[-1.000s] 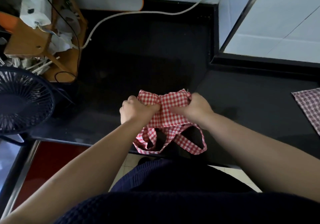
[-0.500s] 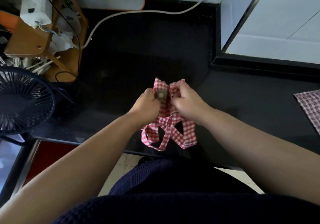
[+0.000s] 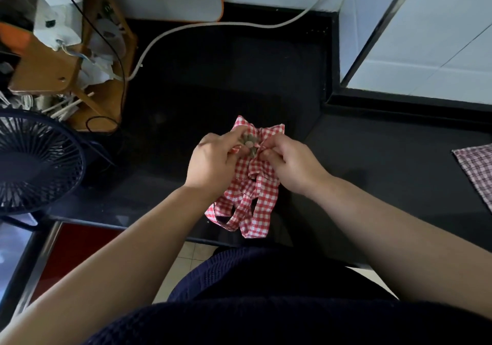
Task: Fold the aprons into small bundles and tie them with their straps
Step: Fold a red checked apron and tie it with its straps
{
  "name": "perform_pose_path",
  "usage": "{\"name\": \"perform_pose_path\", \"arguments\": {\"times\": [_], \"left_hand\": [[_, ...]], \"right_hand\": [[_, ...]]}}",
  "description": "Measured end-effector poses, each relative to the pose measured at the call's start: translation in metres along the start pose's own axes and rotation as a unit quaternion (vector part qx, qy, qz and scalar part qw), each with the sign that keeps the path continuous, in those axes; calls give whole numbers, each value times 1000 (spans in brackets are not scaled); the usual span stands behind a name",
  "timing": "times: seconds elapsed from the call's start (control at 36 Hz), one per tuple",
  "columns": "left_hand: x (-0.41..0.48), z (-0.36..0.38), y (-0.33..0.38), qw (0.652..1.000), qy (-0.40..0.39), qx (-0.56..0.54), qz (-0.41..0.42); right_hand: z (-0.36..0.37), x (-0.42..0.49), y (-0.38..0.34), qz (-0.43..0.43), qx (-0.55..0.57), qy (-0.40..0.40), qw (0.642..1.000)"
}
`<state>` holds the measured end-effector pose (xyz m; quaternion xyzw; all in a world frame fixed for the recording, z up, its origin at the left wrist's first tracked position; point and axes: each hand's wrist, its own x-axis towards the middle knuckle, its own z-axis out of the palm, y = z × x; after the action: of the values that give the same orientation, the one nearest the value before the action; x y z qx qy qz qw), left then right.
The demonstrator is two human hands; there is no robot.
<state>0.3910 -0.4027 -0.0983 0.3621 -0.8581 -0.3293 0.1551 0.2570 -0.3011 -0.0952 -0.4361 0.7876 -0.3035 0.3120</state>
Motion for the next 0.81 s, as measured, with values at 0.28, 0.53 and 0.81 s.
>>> {"name": "perform_pose_path", "arguments": {"times": [0.28,0.53,0.81], "left_hand": [[3,7,17,984,-175,18,-6],[-9,27,5,940,-15,-301,-163],[15,19,5,947,5,-296,-122]], "right_hand": [[-2,8,-8,12,128,34,991],[-17,25,-5,27,93,17,995],[-12,29,-5,15,106,-3,994]]}}
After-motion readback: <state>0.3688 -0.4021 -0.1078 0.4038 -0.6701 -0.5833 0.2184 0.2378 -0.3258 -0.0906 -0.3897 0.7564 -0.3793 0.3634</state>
